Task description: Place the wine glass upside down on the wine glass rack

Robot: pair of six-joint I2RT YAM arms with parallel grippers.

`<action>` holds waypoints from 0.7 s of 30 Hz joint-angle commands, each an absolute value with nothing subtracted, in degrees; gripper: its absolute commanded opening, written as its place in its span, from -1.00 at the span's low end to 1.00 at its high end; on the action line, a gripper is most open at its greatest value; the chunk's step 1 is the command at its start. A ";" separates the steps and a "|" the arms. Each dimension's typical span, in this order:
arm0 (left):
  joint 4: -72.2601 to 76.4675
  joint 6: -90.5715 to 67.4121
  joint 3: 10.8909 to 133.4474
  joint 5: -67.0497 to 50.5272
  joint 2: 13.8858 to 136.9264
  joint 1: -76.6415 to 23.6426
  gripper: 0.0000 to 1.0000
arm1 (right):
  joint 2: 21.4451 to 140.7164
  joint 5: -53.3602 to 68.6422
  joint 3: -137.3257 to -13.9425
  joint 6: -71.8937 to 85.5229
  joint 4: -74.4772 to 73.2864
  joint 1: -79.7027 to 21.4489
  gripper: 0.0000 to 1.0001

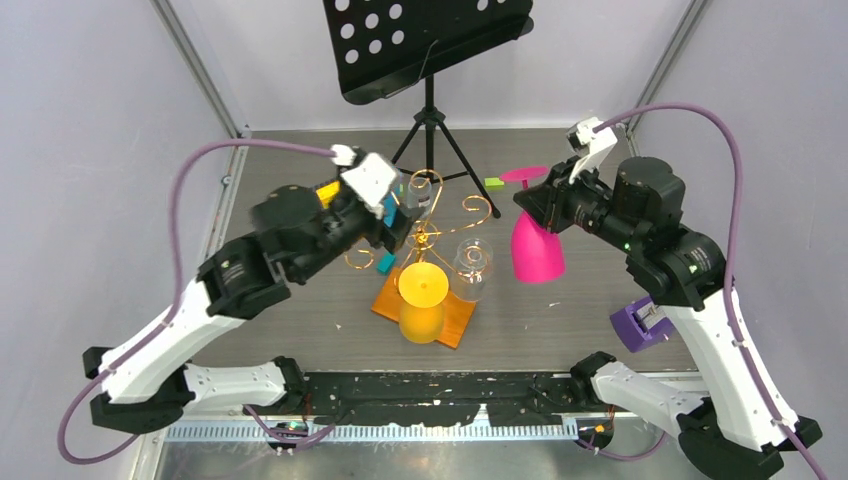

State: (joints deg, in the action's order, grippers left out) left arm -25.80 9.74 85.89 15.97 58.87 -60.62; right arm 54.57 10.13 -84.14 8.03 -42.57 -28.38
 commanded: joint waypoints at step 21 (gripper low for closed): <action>-44.24 -7.99 92.20 10.17 69.13 -58.59 0.12 | 51.94 9.38 -81.22 7.08 -43.14 -27.81 -0.90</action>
